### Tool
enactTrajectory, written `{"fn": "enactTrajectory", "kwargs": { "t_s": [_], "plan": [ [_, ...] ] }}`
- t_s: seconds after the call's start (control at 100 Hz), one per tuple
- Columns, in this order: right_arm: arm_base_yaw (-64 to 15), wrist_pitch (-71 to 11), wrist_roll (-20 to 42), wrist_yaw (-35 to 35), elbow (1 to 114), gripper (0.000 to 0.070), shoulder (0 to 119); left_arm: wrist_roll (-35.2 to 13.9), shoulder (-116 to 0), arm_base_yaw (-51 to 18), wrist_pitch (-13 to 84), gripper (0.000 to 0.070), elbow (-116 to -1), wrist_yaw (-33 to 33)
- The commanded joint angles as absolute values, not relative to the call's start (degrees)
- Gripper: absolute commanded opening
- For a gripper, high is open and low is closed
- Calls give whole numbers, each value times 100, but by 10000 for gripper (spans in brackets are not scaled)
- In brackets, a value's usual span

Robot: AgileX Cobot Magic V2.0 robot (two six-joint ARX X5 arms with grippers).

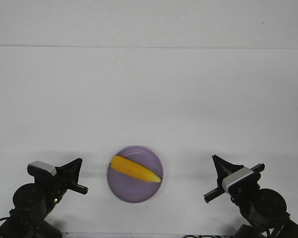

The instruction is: Place corn on plate with both arms

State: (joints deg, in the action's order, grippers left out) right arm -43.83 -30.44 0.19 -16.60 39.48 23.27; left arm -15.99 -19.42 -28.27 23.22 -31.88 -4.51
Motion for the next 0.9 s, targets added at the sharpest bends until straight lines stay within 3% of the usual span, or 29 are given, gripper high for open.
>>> {"fn": "enactTrajectory", "kwargs": {
  "t_s": [0.0,0.26,0.37,0.5,0.68,0.89],
  "plan": [
    [-4427,-2952,40,-1675,3975,13,2324,-1605,-1935,-2851,2263,15,-3251,-449],
    [-4427,-2952,40,-1675,3975,13,2324,-1570,-1935,-2851,2265,15,-3251,-451],
    [-4427,-2952,40,-1673,3975,13,2324,-751,-1916,-2770,2255,14,-3249,-628],
    [-4427,-2952,40,-1675,3975,13,2324,-167,-1688,-1927,1855,14,-2939,-582],
    [-4427,-2943,40,-1673,3975,13,2324,375,-869,-563,687,14,-1678,-539],
    [-4427,-2941,40,-1673,3975,13,2324,598,-113,-75,237,14,-532,-539]
  ]
}}
